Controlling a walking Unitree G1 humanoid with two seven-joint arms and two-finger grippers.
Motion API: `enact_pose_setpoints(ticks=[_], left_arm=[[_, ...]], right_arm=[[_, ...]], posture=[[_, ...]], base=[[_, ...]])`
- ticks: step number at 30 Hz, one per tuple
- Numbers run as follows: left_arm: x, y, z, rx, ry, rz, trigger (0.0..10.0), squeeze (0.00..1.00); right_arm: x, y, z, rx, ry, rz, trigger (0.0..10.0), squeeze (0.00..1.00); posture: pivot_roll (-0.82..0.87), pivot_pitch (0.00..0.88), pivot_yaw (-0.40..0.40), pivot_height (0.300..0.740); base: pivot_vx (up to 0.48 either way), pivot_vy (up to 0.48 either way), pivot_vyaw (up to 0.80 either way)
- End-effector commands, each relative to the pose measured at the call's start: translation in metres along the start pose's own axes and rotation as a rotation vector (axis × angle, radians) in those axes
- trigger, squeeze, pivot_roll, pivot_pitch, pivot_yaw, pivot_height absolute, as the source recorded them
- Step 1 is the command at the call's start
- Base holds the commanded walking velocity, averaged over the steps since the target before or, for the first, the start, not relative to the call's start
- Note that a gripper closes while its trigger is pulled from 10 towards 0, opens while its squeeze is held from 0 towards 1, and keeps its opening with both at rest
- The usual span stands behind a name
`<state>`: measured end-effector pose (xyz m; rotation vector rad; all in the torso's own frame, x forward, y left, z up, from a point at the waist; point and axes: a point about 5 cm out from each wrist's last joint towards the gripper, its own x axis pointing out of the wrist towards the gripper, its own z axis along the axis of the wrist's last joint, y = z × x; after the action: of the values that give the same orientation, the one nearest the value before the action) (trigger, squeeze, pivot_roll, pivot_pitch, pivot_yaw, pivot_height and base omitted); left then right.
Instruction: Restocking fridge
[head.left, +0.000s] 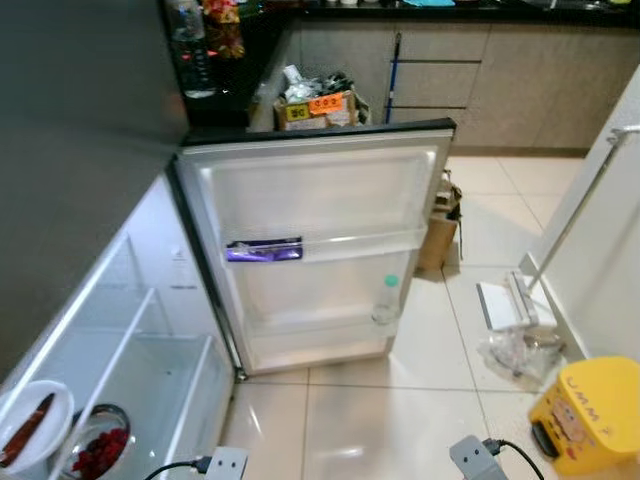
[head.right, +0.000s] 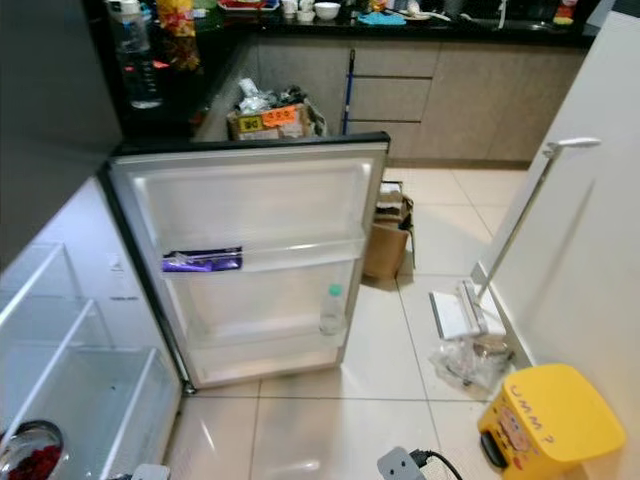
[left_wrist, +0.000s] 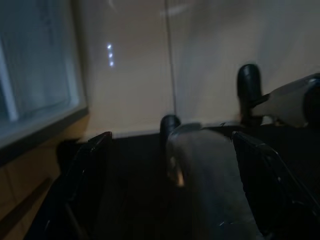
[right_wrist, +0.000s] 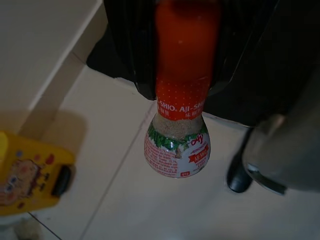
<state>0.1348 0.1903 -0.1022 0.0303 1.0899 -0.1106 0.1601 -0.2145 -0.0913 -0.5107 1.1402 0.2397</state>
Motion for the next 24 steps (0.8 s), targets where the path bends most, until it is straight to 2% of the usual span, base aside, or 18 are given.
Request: enact_pose_setpoints(ticks=[1, 12, 24], left_arm=[[-0.0009, 0.0006, -0.0053, 0.003, 0.02, 0.002, 10.0, 0.0], [-0.0011, 0.0, -0.0072, 0.011, 0.025, 0.003, 10.0, 0.0], [-0.0009, 0.0018, -0.0049, -0.015, 0.012, 0.026, 10.0, 0.0]], right_arm=[[0.0007, 0.0046, 0.0036, -0.004, -0.001, 0.006, 10.0, 0.0], [0.0014, 0.0086, 0.0095, -0.017, -0.009, 0.013, 10.0, 0.0], [0.0012, 0.0094, 0.0058, -0.012, 0.0, 0.015, 10.0, 0.0]], posture=[[-0.07, 0.0, -0.025, 0.74], [-0.08, 0.0, -0.022, 0.74], [-0.08, 0.0, -0.02, 0.74]], base=[[0.0, -0.42, 0.0], [0.0, -0.385, 0.0], [0.0, 0.0, 0.0]])
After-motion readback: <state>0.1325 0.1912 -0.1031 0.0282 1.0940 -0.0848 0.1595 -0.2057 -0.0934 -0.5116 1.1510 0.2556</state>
